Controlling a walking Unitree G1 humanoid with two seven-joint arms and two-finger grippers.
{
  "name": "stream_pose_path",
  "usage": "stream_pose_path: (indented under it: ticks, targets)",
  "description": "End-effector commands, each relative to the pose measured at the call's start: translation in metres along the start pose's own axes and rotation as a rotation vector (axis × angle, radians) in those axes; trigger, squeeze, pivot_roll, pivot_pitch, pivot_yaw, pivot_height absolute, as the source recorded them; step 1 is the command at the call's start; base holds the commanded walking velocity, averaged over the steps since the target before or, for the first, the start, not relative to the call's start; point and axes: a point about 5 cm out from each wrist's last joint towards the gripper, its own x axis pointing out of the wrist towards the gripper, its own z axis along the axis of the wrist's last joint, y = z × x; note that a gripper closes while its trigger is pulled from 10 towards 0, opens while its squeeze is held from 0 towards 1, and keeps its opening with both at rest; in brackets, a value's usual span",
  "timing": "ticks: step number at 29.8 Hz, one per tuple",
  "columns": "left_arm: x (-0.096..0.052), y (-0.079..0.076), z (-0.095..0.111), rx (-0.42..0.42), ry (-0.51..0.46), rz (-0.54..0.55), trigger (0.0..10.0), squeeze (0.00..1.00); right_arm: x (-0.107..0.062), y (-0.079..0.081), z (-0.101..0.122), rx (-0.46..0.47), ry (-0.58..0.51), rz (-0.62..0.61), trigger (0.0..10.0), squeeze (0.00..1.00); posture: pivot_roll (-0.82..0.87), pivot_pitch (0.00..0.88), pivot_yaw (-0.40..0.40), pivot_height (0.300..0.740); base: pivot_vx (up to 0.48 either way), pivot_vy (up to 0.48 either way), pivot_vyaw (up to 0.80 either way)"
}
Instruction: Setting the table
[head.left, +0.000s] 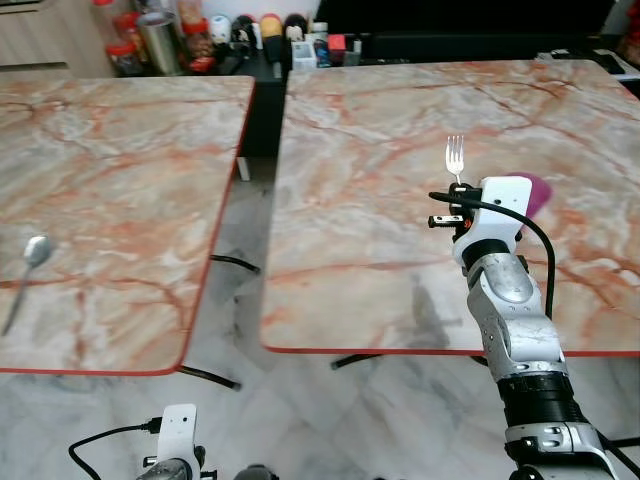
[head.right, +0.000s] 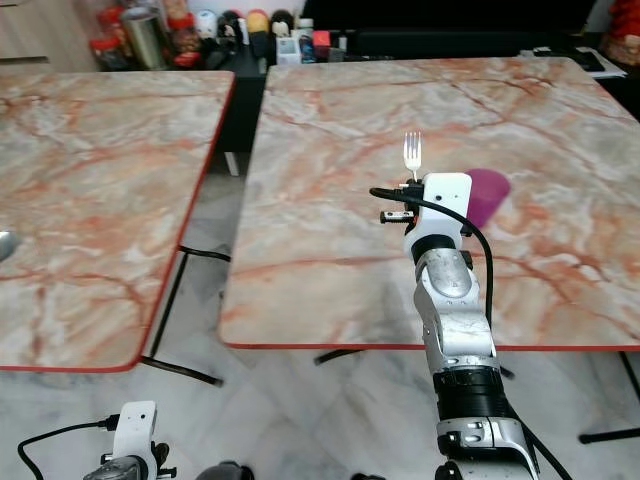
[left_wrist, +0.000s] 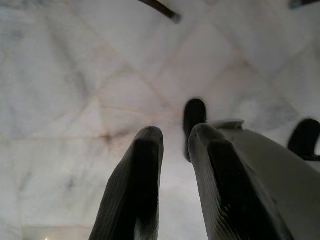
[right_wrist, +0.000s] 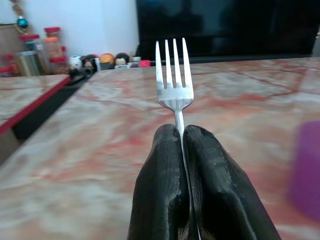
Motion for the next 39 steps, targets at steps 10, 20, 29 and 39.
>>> stream_pose_path:
  ticks: [10,20,29,39]
  targets:
    - [-0.002,0.007,-0.010,0.014,0.038,0.018,10.0,0.00,0.002,0.009,0.008,0.015,-0.046,0.024,10.0,0.00,0.00,0.133,0.034,0.740,0.000,0.480,0.00]
    - [-0.001,0.008,-0.009,0.015,0.036,0.023,10.0,0.00,0.000,0.015,0.005,0.013,-0.036,0.039,10.0,0.00,0.00,0.135,0.036,0.740,0.000,0.480,0.00]
    - [-0.002,0.008,-0.009,0.013,0.034,0.027,10.0,0.00,0.000,0.017,0.004,0.008,-0.036,0.051,10.0,0.00,0.00,0.133,0.036,0.740,0.000,0.480,0.00]
    - [-0.001,0.007,-0.008,0.007,0.033,0.030,10.0,0.00,0.001,0.018,0.003,0.012,-0.029,0.056,10.0,0.00,0.01,0.144,0.033,0.740,0.000,0.480,0.00]
